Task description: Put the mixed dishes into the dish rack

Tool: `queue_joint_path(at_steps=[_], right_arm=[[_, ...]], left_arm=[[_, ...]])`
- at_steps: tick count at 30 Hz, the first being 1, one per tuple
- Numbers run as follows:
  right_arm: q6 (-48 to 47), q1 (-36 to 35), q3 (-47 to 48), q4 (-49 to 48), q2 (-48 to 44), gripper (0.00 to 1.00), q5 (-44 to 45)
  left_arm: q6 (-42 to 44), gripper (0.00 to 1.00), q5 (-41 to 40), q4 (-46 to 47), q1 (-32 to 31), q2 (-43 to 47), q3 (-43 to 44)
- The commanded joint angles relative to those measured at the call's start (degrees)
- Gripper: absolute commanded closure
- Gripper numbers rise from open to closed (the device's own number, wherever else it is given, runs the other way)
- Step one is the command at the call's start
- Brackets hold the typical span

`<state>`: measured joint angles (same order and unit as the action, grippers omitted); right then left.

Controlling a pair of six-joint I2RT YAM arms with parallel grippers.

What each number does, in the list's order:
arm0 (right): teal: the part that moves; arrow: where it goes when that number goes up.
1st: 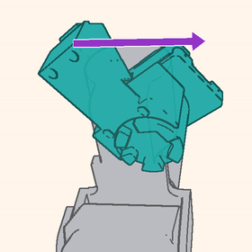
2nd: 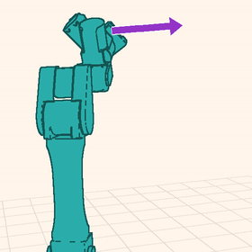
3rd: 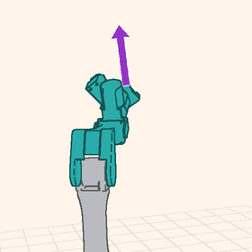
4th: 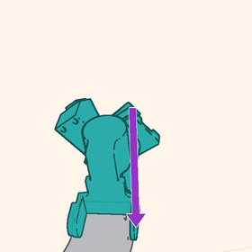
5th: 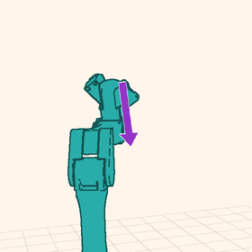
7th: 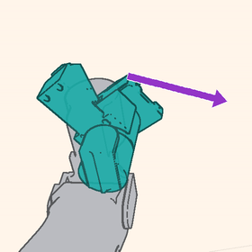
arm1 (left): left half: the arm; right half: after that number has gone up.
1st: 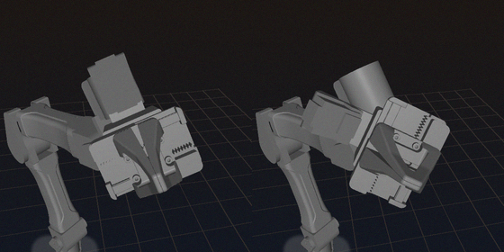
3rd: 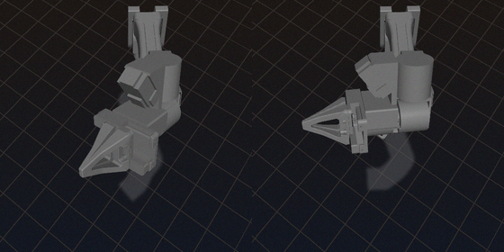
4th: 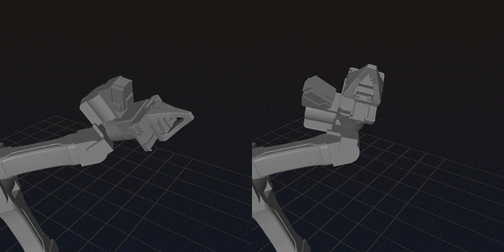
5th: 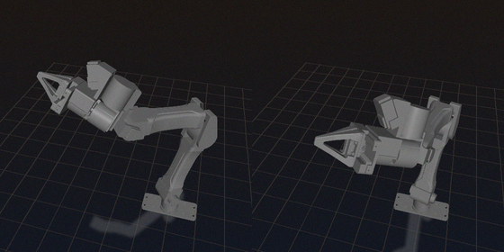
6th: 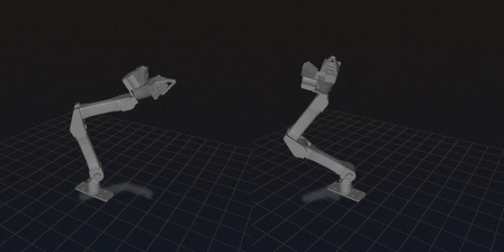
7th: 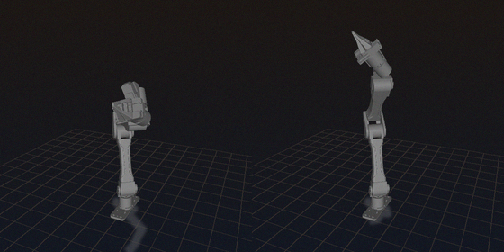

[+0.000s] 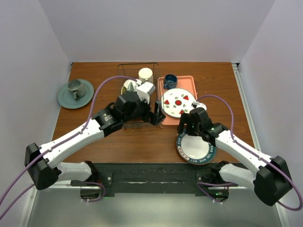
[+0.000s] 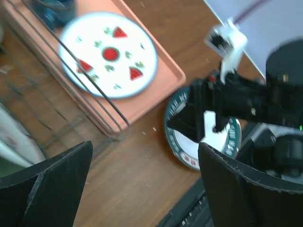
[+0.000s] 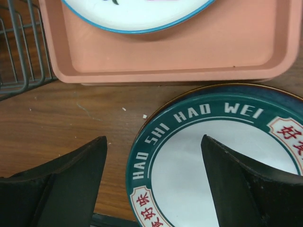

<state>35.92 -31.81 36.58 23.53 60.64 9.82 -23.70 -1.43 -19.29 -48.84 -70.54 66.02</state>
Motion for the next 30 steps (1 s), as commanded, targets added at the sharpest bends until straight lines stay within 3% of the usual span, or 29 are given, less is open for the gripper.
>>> queue_joint_path(at_steps=[1,7,23,30], right_arm=[[-2.3,-0.1,-0.1,-4.6,2.0,0.18,-5.3],[-1.7,-0.1,-0.1,-4.1,2.9,0.19,-4.0],[6.4,0.0,11.1,15.4,-12.5,0.17,24.0],[6.8,0.0,16.1,19.2,-19.2,0.16,26.9]], left_arm=[[-5.4,0.03,14.3,11.3,-0.1,-1.3,-10.1],[-12.4,0.04,18.8,22.5,-3.1,-4.5,-17.7],[-23.6,0.14,5.9,22.7,-8.4,-19.7,-12.8],[-24.5,0.22,4.8,22.1,-10.7,-28.8,-6.7]])
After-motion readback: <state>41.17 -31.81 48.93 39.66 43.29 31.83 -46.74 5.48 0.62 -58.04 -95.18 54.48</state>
